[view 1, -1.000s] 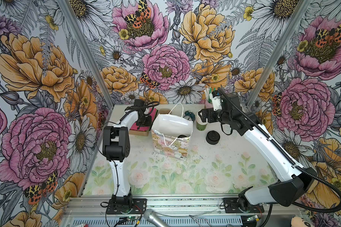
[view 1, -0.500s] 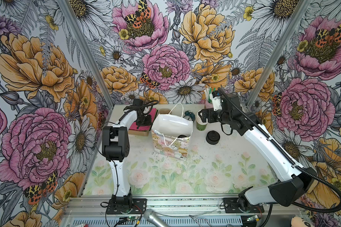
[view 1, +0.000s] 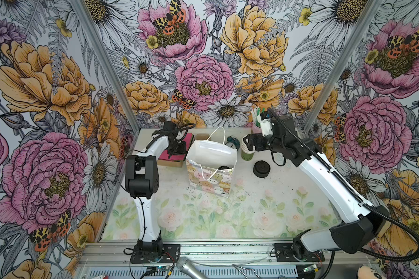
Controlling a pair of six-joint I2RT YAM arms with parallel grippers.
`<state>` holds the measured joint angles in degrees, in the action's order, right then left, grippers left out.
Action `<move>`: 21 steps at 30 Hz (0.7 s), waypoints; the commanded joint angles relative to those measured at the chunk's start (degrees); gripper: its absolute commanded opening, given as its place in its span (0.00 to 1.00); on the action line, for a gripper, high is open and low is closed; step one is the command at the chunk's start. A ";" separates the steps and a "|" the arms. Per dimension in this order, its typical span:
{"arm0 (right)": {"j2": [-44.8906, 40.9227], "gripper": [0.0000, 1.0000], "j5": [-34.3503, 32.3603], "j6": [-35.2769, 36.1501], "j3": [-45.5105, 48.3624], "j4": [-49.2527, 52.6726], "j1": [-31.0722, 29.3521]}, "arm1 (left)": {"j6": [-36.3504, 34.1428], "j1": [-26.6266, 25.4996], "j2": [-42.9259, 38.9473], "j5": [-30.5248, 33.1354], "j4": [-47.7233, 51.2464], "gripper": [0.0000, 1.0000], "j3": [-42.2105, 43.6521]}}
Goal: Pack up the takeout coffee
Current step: 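Lower the left gripper and pinch the top pink tissue sheet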
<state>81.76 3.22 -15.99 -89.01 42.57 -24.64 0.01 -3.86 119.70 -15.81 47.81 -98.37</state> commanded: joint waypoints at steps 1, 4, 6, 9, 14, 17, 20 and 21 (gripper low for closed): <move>0.19 0.95 0.55 -0.36 0.16 -1.17 0.56 | -0.15 -0.13 0.54 2.09 0.25 0.23 -1.30; 0.35 0.95 0.73 -0.37 -0.02 -1.17 0.56 | -0.27 -0.39 0.71 2.94 0.35 0.23 -1.34; 0.25 0.95 0.73 -0.36 -0.02 -1.10 0.56 | -0.27 -0.43 0.74 3.04 0.31 0.22 -1.31; 0.25 0.95 0.78 -0.34 0.05 -1.17 0.56 | -0.27 -0.55 1.01 3.04 0.31 0.18 -1.39; 0.33 0.95 0.78 -0.35 0.04 -1.11 0.65 | -0.18 -0.59 1.25 2.50 0.31 0.11 -1.47; 0.47 0.95 0.83 -0.19 0.07 -1.17 0.63 | -0.09 -0.63 1.33 2.31 0.33 0.07 -1.61; 0.60 0.95 0.91 -0.17 -0.04 -1.17 0.60 | -0.01 -0.59 1.33 2.13 0.35 0.00 -1.67; 0.65 0.95 0.91 -0.11 -0.03 -1.13 0.69 | -0.01 -0.49 1.33 2.12 0.35 0.00 -1.77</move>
<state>81.89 3.44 -15.97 -89.01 42.57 -24.29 -0.01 -4.01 119.74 -14.11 47.86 -98.39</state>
